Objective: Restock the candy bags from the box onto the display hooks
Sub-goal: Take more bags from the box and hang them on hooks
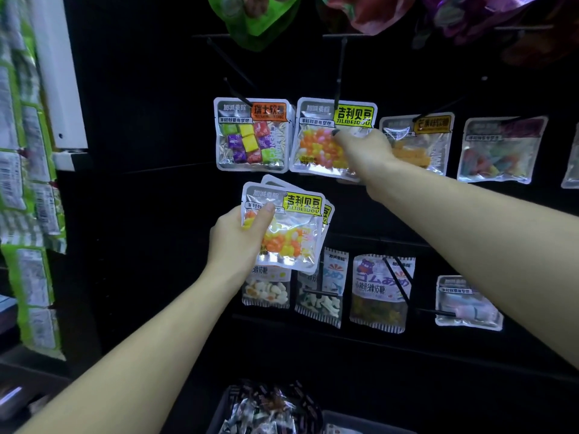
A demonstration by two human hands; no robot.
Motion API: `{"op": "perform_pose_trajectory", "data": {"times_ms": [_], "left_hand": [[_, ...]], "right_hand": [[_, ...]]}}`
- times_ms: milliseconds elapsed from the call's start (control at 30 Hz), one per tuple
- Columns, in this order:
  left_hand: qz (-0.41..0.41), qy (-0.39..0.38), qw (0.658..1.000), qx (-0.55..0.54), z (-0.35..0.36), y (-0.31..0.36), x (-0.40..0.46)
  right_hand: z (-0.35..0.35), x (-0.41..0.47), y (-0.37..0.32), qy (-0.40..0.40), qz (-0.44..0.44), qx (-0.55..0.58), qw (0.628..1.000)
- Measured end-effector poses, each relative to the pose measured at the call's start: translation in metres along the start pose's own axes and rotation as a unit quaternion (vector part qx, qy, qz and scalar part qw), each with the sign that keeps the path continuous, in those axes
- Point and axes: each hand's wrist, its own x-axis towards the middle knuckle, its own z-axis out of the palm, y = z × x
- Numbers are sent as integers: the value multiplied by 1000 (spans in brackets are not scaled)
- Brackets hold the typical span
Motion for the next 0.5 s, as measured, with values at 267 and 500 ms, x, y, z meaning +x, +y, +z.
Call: {"op": "perform_pose_trajectory", "data": {"times_ms": [267,500], "left_hand": [[-2,-1,1000,-5,-1,-2,0],[-9,5,1000,-13,-2,-2,0]], "right_hand": [[6,4,6,18,47,-29,998],[-5,-40,37,22,116,3,993]]}}
